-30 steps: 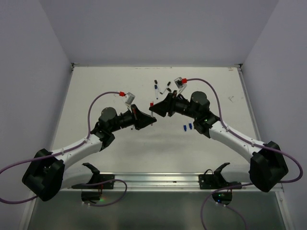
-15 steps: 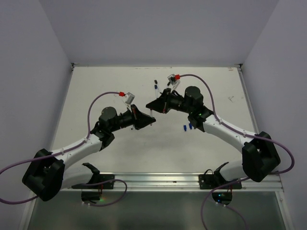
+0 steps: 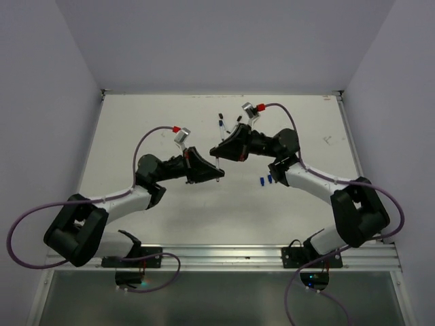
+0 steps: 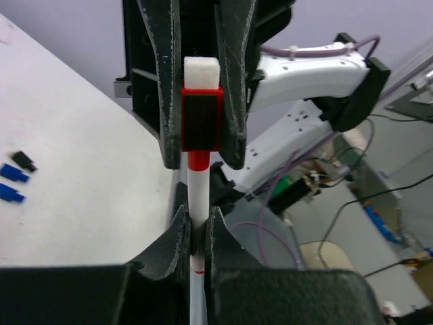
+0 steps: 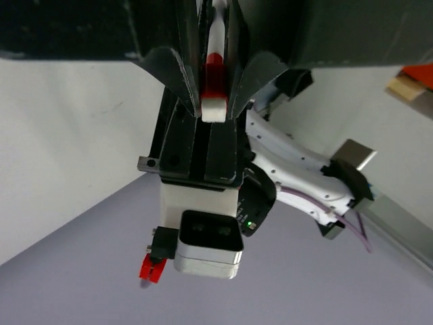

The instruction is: Open the pen caps

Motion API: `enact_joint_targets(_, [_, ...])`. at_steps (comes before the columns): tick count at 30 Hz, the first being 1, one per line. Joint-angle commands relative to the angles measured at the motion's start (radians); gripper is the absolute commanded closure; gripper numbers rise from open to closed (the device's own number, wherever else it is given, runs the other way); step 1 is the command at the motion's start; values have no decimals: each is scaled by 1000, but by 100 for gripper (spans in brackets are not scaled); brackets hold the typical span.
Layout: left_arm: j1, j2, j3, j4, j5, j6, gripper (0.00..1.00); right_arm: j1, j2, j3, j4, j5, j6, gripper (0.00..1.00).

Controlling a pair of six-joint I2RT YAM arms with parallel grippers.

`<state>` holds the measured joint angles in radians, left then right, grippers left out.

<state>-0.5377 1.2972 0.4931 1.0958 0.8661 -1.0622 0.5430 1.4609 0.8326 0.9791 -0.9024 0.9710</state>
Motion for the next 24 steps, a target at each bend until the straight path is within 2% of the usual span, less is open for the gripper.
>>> enact_joint_targets(1, [-7,65,21,765,131,-336,100,-18,124,-7,573,-133,331,100])
enact_joint_targets(2, [-7,70,19,757,104,-335,100,-21,142,-3,599,-133,365,100])
enact_joint_targets(4, [-2,30,4,535,68,-239,100,-25,138,-18,523,-116,313,100])
enact_joint_targets(5, [-2,-55,5,347,-11,-32,100,-25,124,-26,381,-103,213,100])
enact_joint_targets(6, [-4,-105,65,-157,-72,128,100,-25,107,-30,284,-61,148,100])
enact_joint_targets(7, [-11,-157,121,-439,-176,294,100,-25,54,-30,163,-21,70,100])
enact_joint_targets(8, [-34,-217,171,-641,-463,497,100,-25,24,-21,-146,29,-122,100])
enact_joint_targets(9, [-91,-228,235,-856,-564,549,100,-15,-9,24,-318,101,-235,100])
enact_joint_targets(10, [-105,-233,251,-920,-649,571,100,-2,-51,61,-494,291,-346,100])
enact_joint_targets(11, [-110,-243,257,-962,-790,594,100,30,-59,97,-757,416,-483,100])
enact_joint_targets(12, [-117,-245,265,-1029,-858,610,100,38,-57,156,-843,509,-515,100])
enact_joint_targets(13, [-155,-248,275,-1092,-1056,626,100,54,-51,177,-963,734,-525,100])
enact_joint_targets(17, [-235,-237,263,-1148,-1326,653,100,78,2,287,-1207,1169,-535,100])
enact_joint_targets(20, [-249,-197,282,-1189,-1374,689,100,78,55,355,-1307,1330,-541,100])
enact_joint_targets(24, [-249,-193,271,-1173,-1339,719,100,81,79,413,-1388,1418,-537,100])
